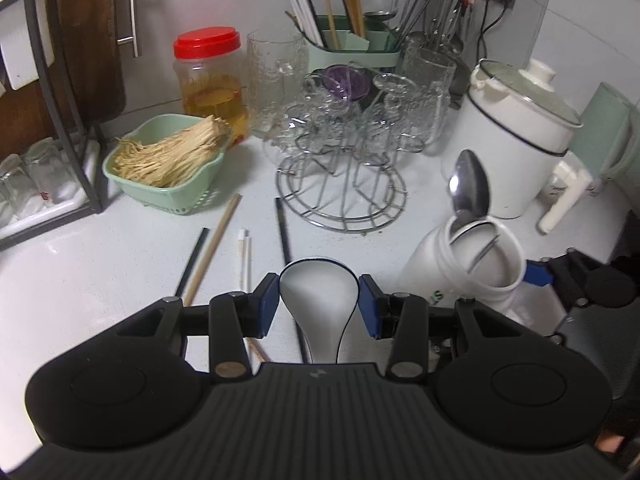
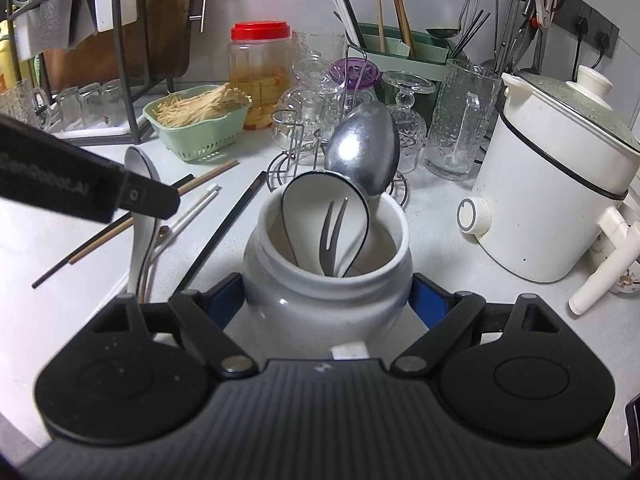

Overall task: Organize utensils
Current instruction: 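Lift the white ceramic spoon with the left tool over the mug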

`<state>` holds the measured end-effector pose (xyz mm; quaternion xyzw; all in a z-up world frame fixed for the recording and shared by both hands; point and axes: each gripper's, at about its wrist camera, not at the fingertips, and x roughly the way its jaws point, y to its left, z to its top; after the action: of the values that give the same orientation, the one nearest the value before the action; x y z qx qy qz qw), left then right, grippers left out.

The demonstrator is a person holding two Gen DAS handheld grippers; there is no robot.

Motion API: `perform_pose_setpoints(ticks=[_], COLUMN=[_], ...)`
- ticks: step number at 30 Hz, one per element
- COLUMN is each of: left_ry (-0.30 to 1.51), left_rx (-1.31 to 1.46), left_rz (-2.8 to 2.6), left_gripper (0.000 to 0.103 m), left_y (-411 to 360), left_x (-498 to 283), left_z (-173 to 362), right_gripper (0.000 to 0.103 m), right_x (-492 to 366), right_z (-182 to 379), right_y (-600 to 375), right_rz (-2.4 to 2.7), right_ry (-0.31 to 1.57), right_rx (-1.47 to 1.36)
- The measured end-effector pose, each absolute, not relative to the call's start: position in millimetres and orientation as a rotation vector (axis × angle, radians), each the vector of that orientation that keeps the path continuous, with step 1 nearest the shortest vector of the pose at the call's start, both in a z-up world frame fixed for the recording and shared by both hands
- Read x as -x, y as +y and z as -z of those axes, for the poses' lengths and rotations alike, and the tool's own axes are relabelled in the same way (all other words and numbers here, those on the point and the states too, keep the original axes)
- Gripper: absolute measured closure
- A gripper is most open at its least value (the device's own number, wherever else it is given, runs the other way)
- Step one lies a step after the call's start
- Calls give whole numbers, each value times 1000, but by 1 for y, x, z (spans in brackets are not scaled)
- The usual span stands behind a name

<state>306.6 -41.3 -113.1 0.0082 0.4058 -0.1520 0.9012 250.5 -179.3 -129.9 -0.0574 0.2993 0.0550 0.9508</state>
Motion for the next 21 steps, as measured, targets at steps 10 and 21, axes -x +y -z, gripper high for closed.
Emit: perform_pose_setpoints(ticks=[10,21], left_ry=[790,682], left_rx=[-22,-6], left_rz=[351,399], left_gripper=[55,55], left_y=[-42,-36], left_x=[-305,-306], left_z=[84,20], right_gripper=[12,12], right_x=[-256,-261], right_z=[131,130], right_y=[-174,-161], right_rz=[-134,-159], right_ry=[605,607], right_rx=[139,157])
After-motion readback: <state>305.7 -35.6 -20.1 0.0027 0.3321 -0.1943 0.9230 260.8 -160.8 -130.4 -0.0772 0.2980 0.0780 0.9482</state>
